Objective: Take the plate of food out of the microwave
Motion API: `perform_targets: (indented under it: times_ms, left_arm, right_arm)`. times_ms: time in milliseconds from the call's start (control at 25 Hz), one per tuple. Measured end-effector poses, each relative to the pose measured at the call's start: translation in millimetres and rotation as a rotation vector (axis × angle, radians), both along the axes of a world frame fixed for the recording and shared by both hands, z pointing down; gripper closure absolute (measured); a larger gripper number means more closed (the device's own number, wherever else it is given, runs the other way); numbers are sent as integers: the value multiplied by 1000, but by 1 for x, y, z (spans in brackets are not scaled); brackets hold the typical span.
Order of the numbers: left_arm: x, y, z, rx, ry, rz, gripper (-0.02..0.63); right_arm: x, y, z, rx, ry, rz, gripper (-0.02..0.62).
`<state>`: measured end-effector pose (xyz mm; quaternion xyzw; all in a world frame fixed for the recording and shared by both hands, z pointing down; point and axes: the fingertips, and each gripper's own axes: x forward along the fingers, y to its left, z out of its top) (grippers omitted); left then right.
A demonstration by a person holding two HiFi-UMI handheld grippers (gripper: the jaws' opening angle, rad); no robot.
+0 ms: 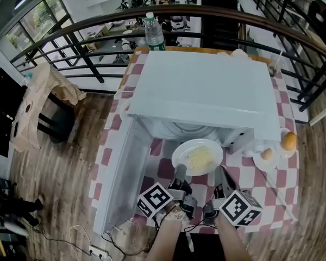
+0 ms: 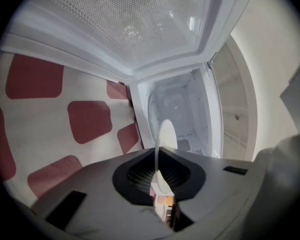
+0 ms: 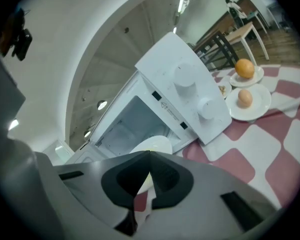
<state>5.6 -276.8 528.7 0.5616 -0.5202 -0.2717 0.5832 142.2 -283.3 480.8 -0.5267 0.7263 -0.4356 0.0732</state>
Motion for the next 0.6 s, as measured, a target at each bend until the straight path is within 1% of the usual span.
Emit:
perform_targets:
  times_ms: [120, 240, 320, 600]
  left_arm:
    - [-2, 8, -2, 0, -6, 15, 578]
    - [-2, 16, -3, -1, -12, 32, 579]
    - [-3, 21, -6, 2, -11, 40, 579]
    - [-1, 38, -18, 22, -12, 62, 578]
  right_arm:
    - [2, 6, -12, 74, 110, 6, 605]
    - [0, 15, -20, 120, 181, 9, 606]
    - [-2, 22, -23, 135, 203, 11, 606]
    - [-7, 41, -31, 149, 230, 14, 605]
